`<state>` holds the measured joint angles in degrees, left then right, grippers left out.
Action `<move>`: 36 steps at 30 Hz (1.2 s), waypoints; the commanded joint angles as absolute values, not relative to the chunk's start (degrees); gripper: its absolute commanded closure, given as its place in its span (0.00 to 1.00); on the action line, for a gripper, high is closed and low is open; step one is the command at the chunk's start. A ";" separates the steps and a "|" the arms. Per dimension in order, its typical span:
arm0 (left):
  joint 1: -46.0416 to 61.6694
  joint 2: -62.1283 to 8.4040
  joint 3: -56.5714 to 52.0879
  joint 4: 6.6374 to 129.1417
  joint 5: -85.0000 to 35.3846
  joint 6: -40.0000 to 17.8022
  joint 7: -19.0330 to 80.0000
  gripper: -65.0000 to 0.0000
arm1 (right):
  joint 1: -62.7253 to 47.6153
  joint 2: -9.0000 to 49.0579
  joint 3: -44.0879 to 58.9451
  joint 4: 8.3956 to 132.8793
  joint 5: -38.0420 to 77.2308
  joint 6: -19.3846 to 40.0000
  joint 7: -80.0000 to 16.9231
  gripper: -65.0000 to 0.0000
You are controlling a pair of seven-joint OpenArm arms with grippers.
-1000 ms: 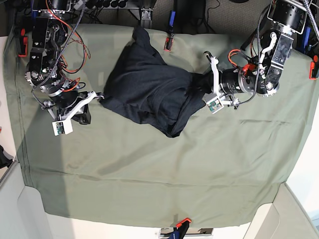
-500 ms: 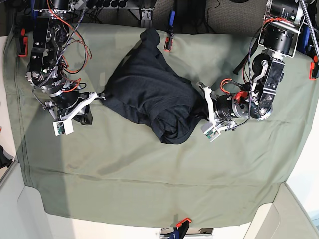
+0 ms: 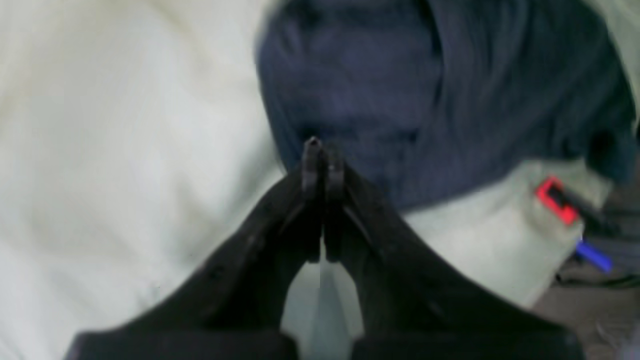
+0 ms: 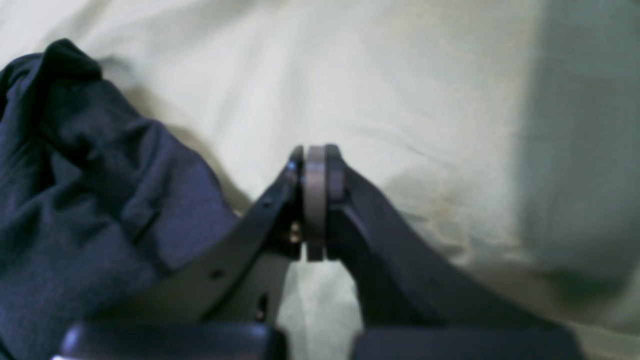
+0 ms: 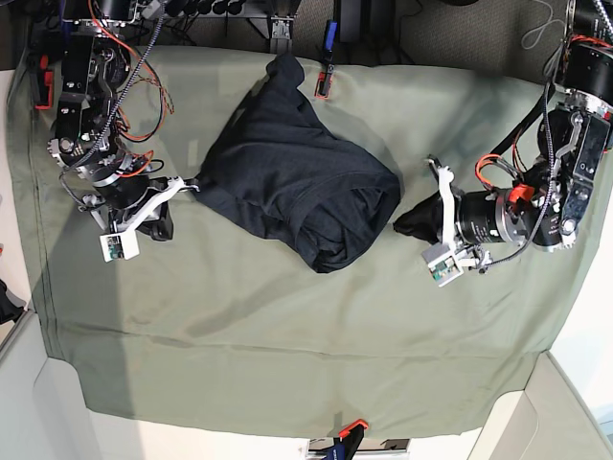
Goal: Fold the T-shirt properly
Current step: 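Push the bundle's side inward with the left gripper to compact it, then press and tuck the bundle edges with both grippers to square it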
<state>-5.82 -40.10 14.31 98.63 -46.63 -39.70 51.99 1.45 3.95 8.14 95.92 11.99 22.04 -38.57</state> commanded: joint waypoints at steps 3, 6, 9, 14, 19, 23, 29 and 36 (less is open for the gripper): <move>-2.33 -41.93 13.74 99.48 -47.13 -40.00 51.03 1.00 | 2.35 4.12 8.23 96.07 12.43 22.31 -37.04 1.00; 2.35 -41.91 13.85 99.48 -45.15 -40.00 49.36 1.00 | 2.37 4.08 8.23 96.01 12.45 22.31 -35.77 1.00; 5.52 -41.41 13.91 99.44 -40.23 -40.00 44.38 1.00 | 3.07 4.08 8.23 93.86 12.45 22.31 -34.50 1.00; 5.26 -35.70 13.91 96.90 -33.93 -40.00 42.41 1.00 | 7.90 4.08 8.21 85.78 12.43 22.61 -34.15 1.00; 0.71 -32.08 13.91 87.11 -33.76 -40.00 42.39 1.00 | 13.87 4.05 7.68 79.92 12.40 24.23 -34.35 1.00; -3.97 -30.76 13.91 81.47 -34.24 -40.00 42.19 1.00 | 16.49 4.08 5.39 76.12 12.40 24.27 -34.63 1.00; -9.17 -26.09 14.00 78.70 -34.65 -40.00 42.46 1.00 | 16.43 3.90 -1.13 75.59 11.75 24.21 -35.14 1.00; -15.22 -19.94 17.04 72.31 -32.51 -40.00 42.44 1.00 | 16.43 3.70 -2.33 75.59 10.33 24.21 -36.53 1.00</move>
<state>-13.91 -19.68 17.12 71.75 -32.71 -39.92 42.52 15.09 3.73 -2.48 74.65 9.98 24.18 -37.56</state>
